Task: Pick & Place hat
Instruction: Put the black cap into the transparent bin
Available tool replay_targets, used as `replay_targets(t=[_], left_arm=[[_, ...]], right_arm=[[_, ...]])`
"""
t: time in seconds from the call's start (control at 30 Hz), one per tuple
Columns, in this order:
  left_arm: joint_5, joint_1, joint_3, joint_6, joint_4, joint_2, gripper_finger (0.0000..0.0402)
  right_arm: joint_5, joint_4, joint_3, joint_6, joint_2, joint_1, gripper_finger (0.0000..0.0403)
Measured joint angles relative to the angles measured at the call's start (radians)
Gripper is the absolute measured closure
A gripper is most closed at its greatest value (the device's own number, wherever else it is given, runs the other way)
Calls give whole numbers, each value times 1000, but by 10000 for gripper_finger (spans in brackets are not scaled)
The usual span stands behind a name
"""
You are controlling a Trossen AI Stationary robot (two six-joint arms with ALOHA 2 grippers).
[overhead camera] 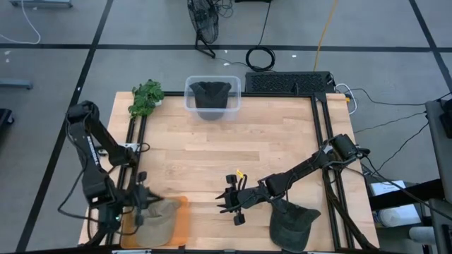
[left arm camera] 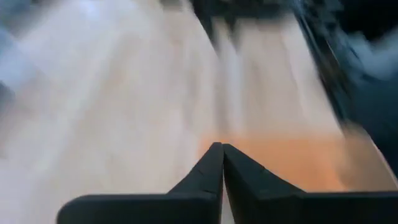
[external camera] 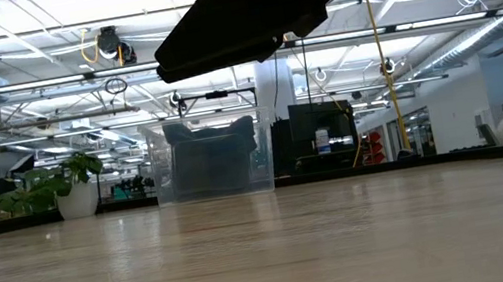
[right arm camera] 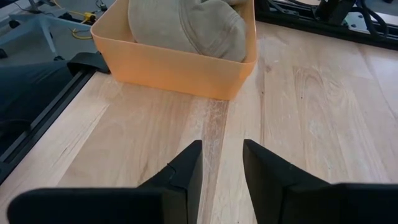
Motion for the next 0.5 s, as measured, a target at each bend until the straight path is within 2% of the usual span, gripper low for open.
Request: replay_targets(t=[0.03,0.1,0.27,0.4,0.5], left_arm=[[-52,30,0,31,21,-1,373],[-58,108,1,75,75,-1,361],[155,391,1,163,236,22,345],[391,586,1,407,407,63,349],[479,672,1,595,566,68,361]], right_arm=[[0,0,0,-1,0,0,310],[1,0,0,-1,0,0,310],[2,6,0,2,-30,0,310],[12,-84,1,8,-95,18,310],[78,-185,1,31,-152,52,310]])
